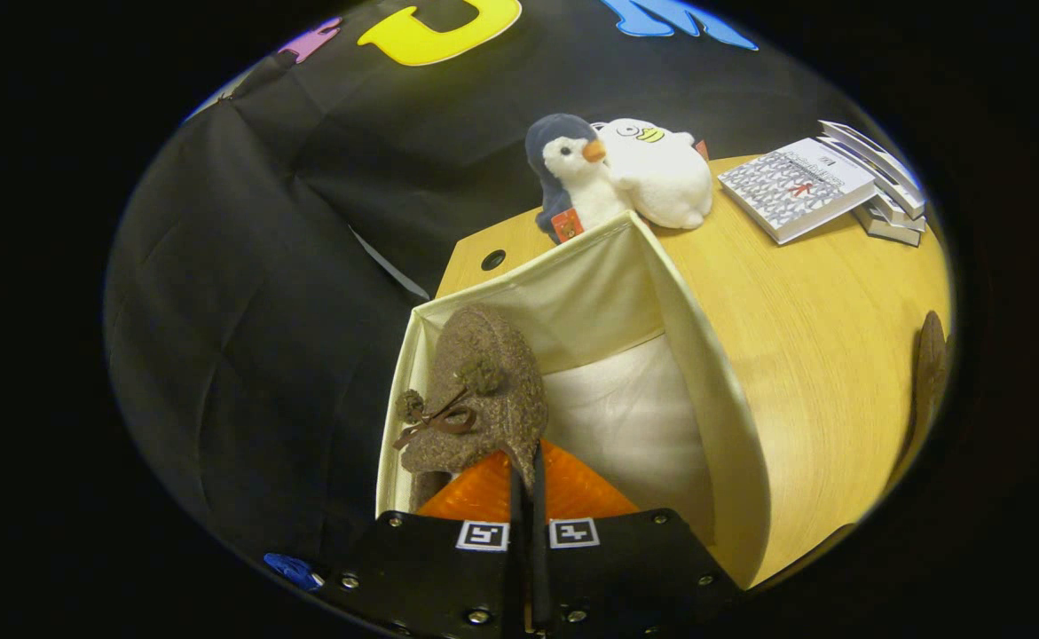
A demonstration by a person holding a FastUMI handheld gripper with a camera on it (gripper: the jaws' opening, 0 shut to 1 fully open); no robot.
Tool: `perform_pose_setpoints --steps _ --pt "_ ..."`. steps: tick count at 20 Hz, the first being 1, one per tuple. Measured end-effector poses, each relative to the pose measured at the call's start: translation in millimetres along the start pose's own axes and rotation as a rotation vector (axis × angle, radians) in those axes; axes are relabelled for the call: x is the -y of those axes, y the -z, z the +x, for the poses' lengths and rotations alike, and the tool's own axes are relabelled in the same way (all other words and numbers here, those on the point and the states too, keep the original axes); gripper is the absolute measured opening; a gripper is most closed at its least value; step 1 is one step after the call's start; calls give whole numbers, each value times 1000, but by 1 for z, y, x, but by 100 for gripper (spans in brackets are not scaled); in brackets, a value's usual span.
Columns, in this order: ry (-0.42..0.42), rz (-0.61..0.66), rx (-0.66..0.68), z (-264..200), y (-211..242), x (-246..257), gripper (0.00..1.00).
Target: Open the storage box then place both shoes into the box .Put the left shoe in first, then the right shoe, with the right side of both shoes facing outward in a uniform manner.
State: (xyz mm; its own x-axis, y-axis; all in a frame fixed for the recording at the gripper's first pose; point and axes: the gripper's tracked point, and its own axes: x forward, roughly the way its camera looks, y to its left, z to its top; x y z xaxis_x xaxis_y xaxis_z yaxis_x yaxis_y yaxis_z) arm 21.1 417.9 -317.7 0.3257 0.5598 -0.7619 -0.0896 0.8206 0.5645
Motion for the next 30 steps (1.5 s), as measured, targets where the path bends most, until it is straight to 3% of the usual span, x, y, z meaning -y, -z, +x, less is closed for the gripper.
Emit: perform_pose_setpoints --steps 2,4,8,11,17,30 --pt "-13 -47 -14 -2 2 -4 11" --pt "-42 -97 -25 -3 5 -10 25" --pt "-82 -185 15 -21 0 -26 99" --pt "-66 -266 86 -49 -18 -19 98" --pt "-88 -252 215 -118 -53 12 97" --pt "146 -261 334 -208 -74 183 98"
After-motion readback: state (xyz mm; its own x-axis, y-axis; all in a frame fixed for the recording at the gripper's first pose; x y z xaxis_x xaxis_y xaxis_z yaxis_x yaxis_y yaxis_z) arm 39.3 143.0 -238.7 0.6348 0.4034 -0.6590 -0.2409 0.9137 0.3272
